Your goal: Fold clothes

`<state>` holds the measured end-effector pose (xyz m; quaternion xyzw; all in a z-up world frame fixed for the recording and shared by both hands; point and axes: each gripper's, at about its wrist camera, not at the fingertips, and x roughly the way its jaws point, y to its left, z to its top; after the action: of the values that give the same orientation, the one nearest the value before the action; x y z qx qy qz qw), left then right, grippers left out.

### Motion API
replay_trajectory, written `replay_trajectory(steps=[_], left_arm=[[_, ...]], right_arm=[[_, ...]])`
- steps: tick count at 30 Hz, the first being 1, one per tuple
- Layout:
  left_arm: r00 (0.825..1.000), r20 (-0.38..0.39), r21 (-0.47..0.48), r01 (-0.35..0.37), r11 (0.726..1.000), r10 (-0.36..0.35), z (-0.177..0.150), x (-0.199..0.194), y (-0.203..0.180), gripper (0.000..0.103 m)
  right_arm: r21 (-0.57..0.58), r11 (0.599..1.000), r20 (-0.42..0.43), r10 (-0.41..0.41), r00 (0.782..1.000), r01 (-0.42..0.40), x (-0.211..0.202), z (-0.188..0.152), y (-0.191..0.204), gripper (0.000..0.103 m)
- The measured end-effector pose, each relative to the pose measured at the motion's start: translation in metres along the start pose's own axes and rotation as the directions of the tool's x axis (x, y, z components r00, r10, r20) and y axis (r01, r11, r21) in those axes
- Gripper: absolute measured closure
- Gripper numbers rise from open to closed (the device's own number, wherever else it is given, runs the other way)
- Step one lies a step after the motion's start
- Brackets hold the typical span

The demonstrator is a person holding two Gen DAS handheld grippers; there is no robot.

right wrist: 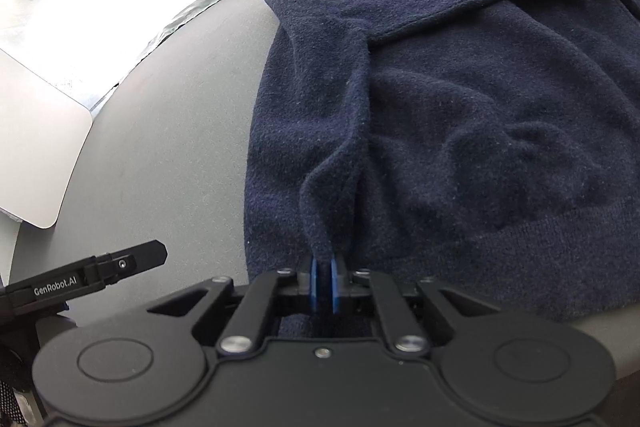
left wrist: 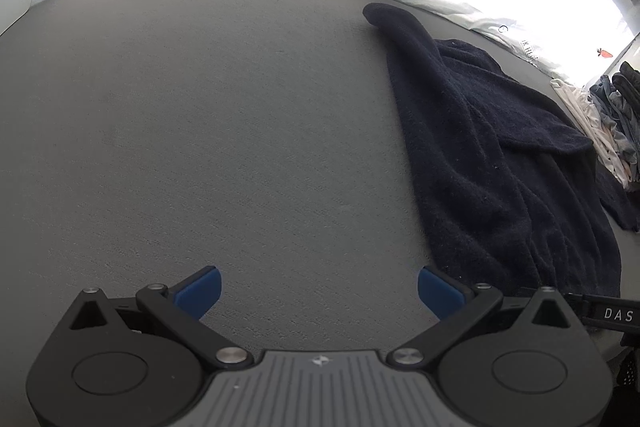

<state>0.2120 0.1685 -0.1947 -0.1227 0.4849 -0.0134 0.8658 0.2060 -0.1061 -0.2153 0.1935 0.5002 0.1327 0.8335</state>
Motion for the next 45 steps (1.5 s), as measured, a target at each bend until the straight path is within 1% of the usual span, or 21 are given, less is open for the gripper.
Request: replay_trajectory(steps=[3, 5, 7, 9, 10, 11, 12, 15, 17, 18, 20, 23, 25, 28, 31, 32, 36, 38, 40, 42, 45], left_arm=[[1.0, 0.001, 0.002, -0.003, 1.0, 0.003, -0.001, 0.001, -0.004, 0.0], [1.0, 0.003, -0.004, -0.006, 1.0, 0.006, 0.001, 0.002, -0.007, 0.0], [1.0, 0.002, -0.011, -0.009, 1.0, 0.009, 0.002, 0.004, -0.011, 0.0], [1.0, 0.002, -0.018, -0.01, 1.0, 0.01, 0.003, 0.006, -0.016, 0.0], [1.0, 0.002, -0.019, -0.012, 1.0, 0.012, 0.003, 0.007, -0.019, 0.0], [1.0, 0.003, -0.019, -0.016, 1.0, 0.016, 0.005, 0.008, -0.022, 0.0], [1.0, 0.004, -0.019, -0.021, 1.0, 0.022, 0.006, 0.009, -0.025, 0.0], [0.999, 0.011, -0.031, -0.04, 0.999, 0.041, 0.009, 0.012, -0.037, 0.0], [0.999, 0.014, -0.056, -0.049, 0.997, 0.05, 0.013, 0.015, -0.044, 0.0], [0.998, 0.016, -0.07, -0.051, 0.996, 0.053, 0.016, 0.017, -0.047, 0.0], [0.998, 0.021, -0.097, -0.057, 0.994, 0.059, 0.022, 0.02, -0.056, 0.0], [0.997, 0.04, -0.119, -0.067, 0.991, 0.072, 0.031, 0.024, -0.07, 0.0], [0.995, 0.051, -0.13, -0.075, 0.989, 0.082, 0.039, 0.029, -0.077, 0.0], [0.993, 0.065, -0.149, -0.089, 0.985, 0.099, 0.052, 0.038, -0.087, 0.0], [0.991, 0.067, -0.169, -0.106, 0.98, 0.119, 0.064, 0.048, -0.093, 0.0], [0.99, 0.067, -0.171, -0.113, 0.979, 0.126, 0.069, 0.051, -0.094, 0.0], [0.984, 0.066, -0.17, -0.15, 0.974, 0.163, 0.087, 0.066, -0.096, 0.0], [0.981, 0.064, -0.17, -0.168, 0.971, 0.181, 0.098, 0.075, -0.097, 0.0], [0.978, 0.06, -0.168, -0.186, 0.968, 0.199, 0.114, 0.088, -0.097, 0.0], [0.975, 0.057, -0.162, -0.205, 0.965, 0.216, 0.131, 0.1, -0.096, 0.0], [0.971, 0.038, -0.165, -0.228, 0.96, 0.237, 0.153, 0.119, -0.091, 0.0]], right_arm=[[-0.027, 1.0, 0.09, 0.003, 0.996, 0.0, -0.024, 0.006, 0.001, 0.097], [-0.042, 0.999, 0.118, -0.012, 0.993, 0.018, -0.034, 0.011, 0.0, 0.097], [-0.03, 0.999, 0.099, -0.039, 0.994, 0.042, -0.031, 0.015, -0.011, 0.097], [-0.016, 0.997, 0.043, -0.075, 0.996, 0.076, -0.017, 0.013, -0.025, 0.097], [-0.011, 0.996, -0.001, -0.085, 0.996, 0.085, -0.01, 0.01, -0.033, 0.096], [-0.004, 0.997, -0.029, -0.08, 0.996, 0.08, -0.005, 0.009, -0.039, 0.095], [0.001, 0.998, -0.037, -0.066, 0.997, 0.066, -0.005, 0.009, -0.042, 0.095], [-0.042, 0.998, -0.044, -0.052, 0.998, 0.05, -0.013, 0.021, -0.042, 0.082], [-0.073, 0.997, -0.027, -0.042, 0.999, 0.04, -0.021, 0.03, -0.044, 0.069], [-0.073, 0.997, -0.016, -0.031, 0.999, 0.029, -0.026, 0.037, -0.048, 0.067], [-0.058, 0.998, 0.01, -0.011, 1.0, 0.011, -0.035, 0.05, -0.057, 0.064], [-0.031, 0.999, 0.071, -0.041, 0.997, 0.043, -0.05, 0.073, -0.077, 0.055], [0.024, 0.999, 0.106, -0.047, 0.993, 0.044, -0.055, 0.091, -0.098, 0.054], [0.086, 0.994, 0.143, -0.078, 0.987, 0.066, -0.059, 0.115, -0.127, 0.053], [0.152, 0.984, 0.167, -0.115, 0.979, 0.09, -0.057, 0.142, -0.156, 0.048], [0.173, 0.981, 0.176, -0.121, 0.977, 0.09, -0.056, 0.151, -0.167, 0.048], [0.232, 0.965, 0.23, -0.179, 0.957, 0.124, -0.052, 0.194, -0.205, 0.047], [0.261, 0.955, 0.257, -0.212, 0.943, 0.143, -0.049, 0.215, -0.224, 0.044], [0.272, 0.944, 0.27, -0.259, 0.927, 0.185, -0.04, 0.239, -0.242, 0.042], [0.264, 0.934, 0.262, -0.31, 0.914, 0.241, -0.028, 0.259, -0.255, 0.04], [0.28, 0.918, 0.223, -0.348, 0.911, 0.282, -0.003, 0.286, -0.275, 0.04]])
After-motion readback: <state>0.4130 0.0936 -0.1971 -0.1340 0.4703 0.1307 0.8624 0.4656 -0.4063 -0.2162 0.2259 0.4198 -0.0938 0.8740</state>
